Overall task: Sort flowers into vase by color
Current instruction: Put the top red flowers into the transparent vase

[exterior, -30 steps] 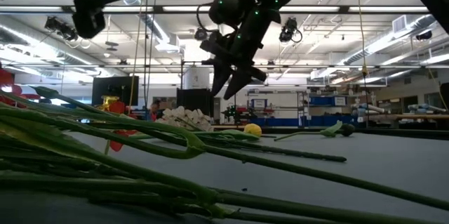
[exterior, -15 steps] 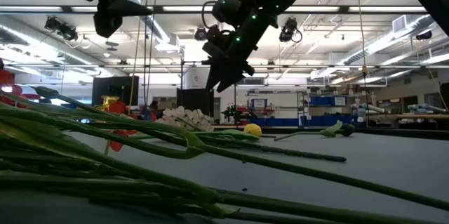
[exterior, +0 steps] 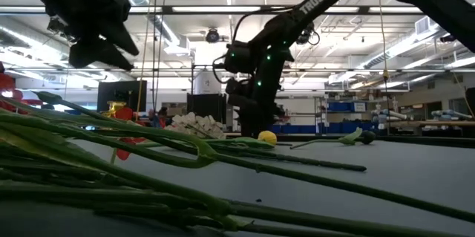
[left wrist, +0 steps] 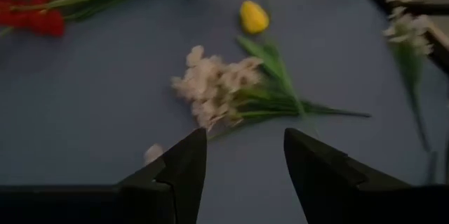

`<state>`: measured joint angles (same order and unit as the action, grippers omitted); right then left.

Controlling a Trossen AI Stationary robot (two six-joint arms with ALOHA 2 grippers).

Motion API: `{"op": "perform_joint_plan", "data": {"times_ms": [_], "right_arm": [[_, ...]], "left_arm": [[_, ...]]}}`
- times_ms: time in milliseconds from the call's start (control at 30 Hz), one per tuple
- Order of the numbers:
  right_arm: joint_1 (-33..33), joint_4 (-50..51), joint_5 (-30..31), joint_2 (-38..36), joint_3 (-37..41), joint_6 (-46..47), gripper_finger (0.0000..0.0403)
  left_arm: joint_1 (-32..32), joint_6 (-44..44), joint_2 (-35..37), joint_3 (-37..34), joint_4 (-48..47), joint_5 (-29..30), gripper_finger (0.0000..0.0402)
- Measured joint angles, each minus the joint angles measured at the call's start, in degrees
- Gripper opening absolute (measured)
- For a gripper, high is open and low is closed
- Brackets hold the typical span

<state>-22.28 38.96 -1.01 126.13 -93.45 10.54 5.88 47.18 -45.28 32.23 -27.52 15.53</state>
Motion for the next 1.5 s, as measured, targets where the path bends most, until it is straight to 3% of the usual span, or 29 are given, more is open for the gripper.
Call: {"op": "perform_joint_plan", "data": {"times_ms": [233, 533, 600, 933, 1167, 1333, 1500], "right_arm": [[0.0, -0.4, -1.5, 1.0, -0.3, 0.1, 0.0202], [-0.4, -0.3, -7.5, 0.9, -0.2, 8.4, 0.0035], [-0.6, -0.4, -9.7, 0.8, -0.1, 10.8, 0.0015], [0.6, -8.8, -14.8, -3.7, 0.0, 22.4, 0.0011], [5.5, -20.4, -13.7, -6.9, 0.0, 29.0, 0.0011], [10.2, -29.0, -9.3, -7.7, 0.0, 31.9, 0.0011], [14.8, -37.9, 0.5, -10.1, 0.0, 32.9, 0.0011]], "left_arm": [[-0.3, 0.0, -0.7, 0.0, -2.7, -0.1, 0.0196], [-0.6, 0.0, -0.9, 0.0, -3.7, 0.0, 0.0196], [-0.9, -0.2, -0.9, 0.0, -3.1, 0.1, 0.0196], [-1.0, 0.3, -0.8, 0.0, -3.1, 0.4, 0.0196], [-1.0, 2.5, 0.4, 0.2, -3.3, 0.2, 0.0196], [-1.0, -0.6, 4.5, 0.8, -3.1, 0.2, 0.0196], [-1.0, -1.8, 9.2, 0.8, -3.2, 0.2, 0.0196]]}}
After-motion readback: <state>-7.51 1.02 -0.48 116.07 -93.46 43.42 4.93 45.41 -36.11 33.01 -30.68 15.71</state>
